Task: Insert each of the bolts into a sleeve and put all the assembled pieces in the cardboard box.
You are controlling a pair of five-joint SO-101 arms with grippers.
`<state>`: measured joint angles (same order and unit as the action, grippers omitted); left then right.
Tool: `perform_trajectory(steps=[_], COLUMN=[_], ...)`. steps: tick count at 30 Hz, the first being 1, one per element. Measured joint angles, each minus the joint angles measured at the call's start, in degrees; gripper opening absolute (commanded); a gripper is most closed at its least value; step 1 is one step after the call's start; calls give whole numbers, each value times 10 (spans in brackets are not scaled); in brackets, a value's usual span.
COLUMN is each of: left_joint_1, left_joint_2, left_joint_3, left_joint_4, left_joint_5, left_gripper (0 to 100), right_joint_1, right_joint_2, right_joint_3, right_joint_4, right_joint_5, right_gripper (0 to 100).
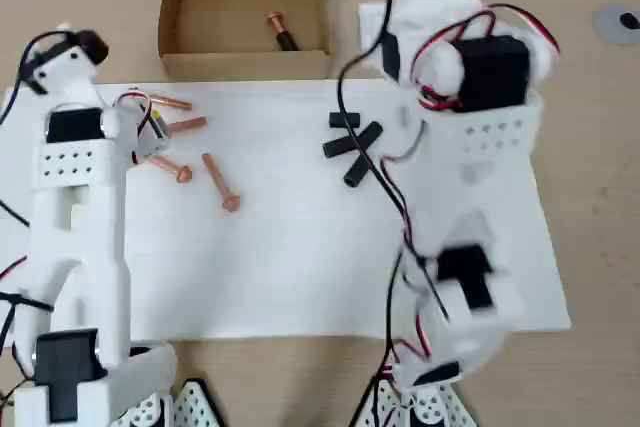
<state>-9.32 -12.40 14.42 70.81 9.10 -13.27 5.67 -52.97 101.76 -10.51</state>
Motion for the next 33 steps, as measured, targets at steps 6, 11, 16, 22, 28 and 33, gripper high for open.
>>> perform_trajectory(steps=[6,11,16,22,28,33], left_joint_1=[18,47,82,111,120,120], left_joint_2=[40,54,73,114,193,288], left_joint_3=[-59,-62,-78,-133,-187,-244], left_joint_4=[95,199,181,151,149,149], left_joint_5=[-311,-663,-845,-893,-923,-880], left_gripper=[153,148,70,139,139,140], right_joint_1=[12,53,69,69,78,127], right_joint_2=[-193,-306,-376,-396,-396,-396], right_joint_3=[342,519,604,658,669,669], right_joint_4=[-13,-91,-128,-134,-135,-151], right_joint_5=[36,71,90,91,91,91], right_gripper=[128,128,127,127,127,127])
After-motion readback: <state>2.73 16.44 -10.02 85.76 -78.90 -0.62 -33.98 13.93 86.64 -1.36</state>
